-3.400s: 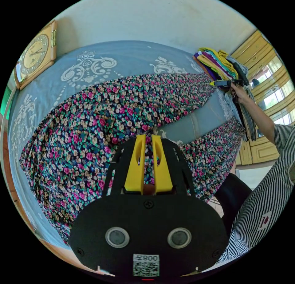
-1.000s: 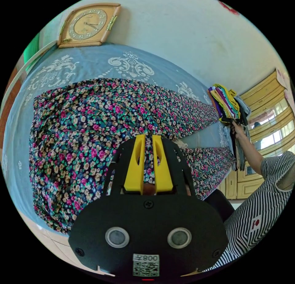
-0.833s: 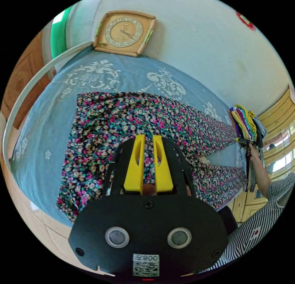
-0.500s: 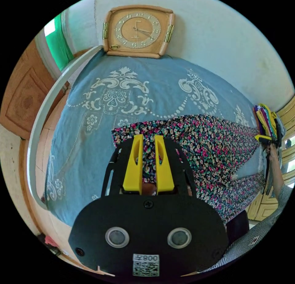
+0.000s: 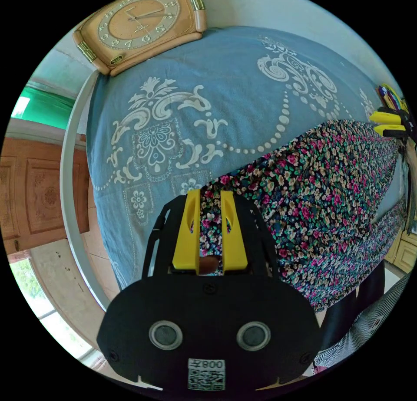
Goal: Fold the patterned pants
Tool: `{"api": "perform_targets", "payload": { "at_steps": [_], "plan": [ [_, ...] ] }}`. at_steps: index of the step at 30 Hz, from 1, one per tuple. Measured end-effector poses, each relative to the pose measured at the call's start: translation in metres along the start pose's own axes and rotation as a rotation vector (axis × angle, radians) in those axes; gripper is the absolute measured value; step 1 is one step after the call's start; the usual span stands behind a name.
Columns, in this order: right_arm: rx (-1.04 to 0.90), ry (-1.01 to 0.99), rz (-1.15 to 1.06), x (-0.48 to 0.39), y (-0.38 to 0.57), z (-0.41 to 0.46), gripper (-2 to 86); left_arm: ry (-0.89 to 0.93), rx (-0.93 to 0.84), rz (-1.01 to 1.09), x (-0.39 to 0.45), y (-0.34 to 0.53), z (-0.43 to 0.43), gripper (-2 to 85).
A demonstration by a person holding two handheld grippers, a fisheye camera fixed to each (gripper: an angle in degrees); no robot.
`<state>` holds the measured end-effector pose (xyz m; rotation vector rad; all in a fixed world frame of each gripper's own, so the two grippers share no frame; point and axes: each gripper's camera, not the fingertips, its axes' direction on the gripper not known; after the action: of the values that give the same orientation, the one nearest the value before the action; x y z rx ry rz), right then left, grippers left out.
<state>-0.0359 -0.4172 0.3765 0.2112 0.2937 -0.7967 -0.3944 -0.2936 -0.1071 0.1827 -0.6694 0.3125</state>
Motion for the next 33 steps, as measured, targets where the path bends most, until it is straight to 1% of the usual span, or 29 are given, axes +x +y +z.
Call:
{"api": "perform_targets", "payload": {
  "at_steps": [2,7,11,16,17,22,29,33],
  "plan": [
    [-0.038,0.043,-0.032,-0.008,-0.017,0.016,8.6,0.021,-0.006,0.02,0.001,-0.001,-0.004,7.2],
    [-0.114,0.039,-0.043,-0.018,-0.034,0.049,8.5,0.058,-0.009,0.024,0.003,0.0,-0.009,6.2],
    [-0.089,0.111,-0.042,-0.035,-0.035,0.059,7.2,0.066,0.011,0.021,0.01,0.005,-0.014,3.3],
    [-0.117,0.142,-0.047,-0.05,-0.041,0.071,4.3,0.028,-0.006,0.017,0.019,0.01,-0.021,1.3],
    [-0.122,0.153,-0.047,-0.053,-0.042,0.074,3.3,0.001,0.002,0.013,0.022,0.012,-0.024,1.0],
    [-0.142,0.136,-0.013,-0.06,-0.045,0.085,1.1,-0.016,0.039,-0.019,0.025,0.026,-0.041,0.6],
    [-0.063,0.158,0.019,-0.085,-0.032,0.069,0.5,-0.067,0.138,-0.039,0.043,0.069,-0.069,0.6],
    [-0.025,0.167,0.01,-0.109,-0.013,0.057,0.5,-0.055,0.19,-0.042,0.056,0.102,-0.083,0.5]
  ]
}}
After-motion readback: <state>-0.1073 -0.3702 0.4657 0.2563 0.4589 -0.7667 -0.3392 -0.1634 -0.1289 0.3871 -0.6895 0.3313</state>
